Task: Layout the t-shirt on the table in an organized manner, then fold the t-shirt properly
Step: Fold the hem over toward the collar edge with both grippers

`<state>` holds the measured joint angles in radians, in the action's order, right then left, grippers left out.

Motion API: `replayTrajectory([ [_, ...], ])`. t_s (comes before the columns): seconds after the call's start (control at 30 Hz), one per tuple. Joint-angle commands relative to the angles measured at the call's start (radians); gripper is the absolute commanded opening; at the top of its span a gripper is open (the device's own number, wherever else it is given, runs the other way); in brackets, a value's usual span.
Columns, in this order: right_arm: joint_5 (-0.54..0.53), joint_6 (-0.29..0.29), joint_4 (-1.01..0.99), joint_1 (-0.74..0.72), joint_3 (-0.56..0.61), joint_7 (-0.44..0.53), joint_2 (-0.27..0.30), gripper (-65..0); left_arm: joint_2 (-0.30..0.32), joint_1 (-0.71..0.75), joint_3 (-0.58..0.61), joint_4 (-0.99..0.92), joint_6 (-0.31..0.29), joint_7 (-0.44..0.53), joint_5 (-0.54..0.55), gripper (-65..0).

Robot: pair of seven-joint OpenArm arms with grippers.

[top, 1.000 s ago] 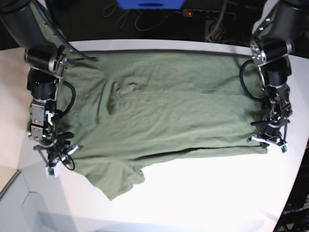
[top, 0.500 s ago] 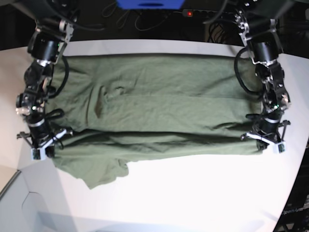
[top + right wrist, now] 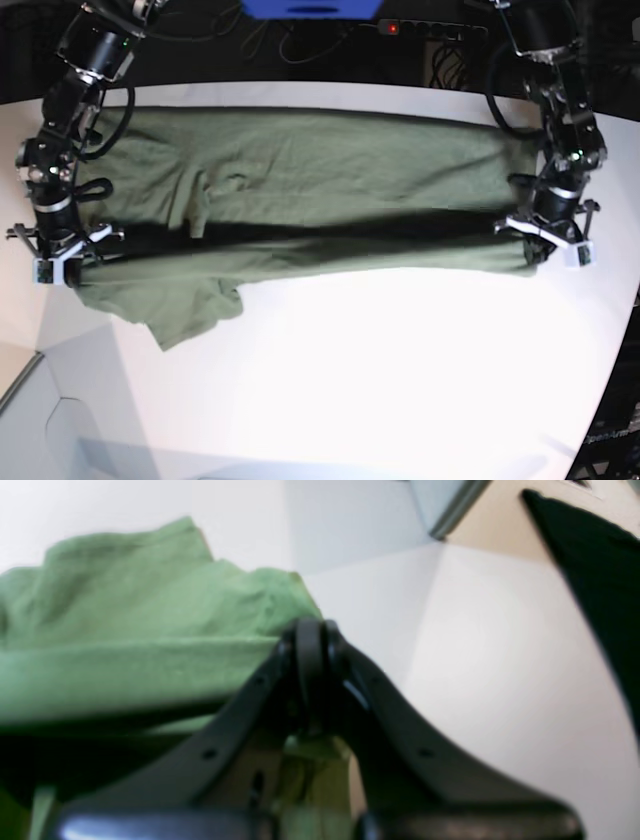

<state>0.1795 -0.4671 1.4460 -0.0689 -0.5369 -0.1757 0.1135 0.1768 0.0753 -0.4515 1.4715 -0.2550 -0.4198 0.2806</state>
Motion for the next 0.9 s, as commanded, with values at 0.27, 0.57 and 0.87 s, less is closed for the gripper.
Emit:
replayTrajectory([
  [0.27, -0.122, 0.008, 0.025, 0.053, -0.042, 0.032, 0.019, -65.0, 0.010, 0.088, -0.094, 0.136, 0.001, 0.025, 0.012, -64.8],
  [0.57, -0.196, 0.008, 0.126, 0.189, -0.039, 0.031, 0.007, -65.0, -0.041, 0.169, -0.092, 0.182, 0.000, 0.025, 0.012, -64.8],
  [0.87, -0.216, 0.008, 0.121, 0.283, -0.039, 0.034, -0.008, -65.0, -0.036, 0.179, -0.088, 0.150, 0.000, 0.025, 0.009, -64.8],
])
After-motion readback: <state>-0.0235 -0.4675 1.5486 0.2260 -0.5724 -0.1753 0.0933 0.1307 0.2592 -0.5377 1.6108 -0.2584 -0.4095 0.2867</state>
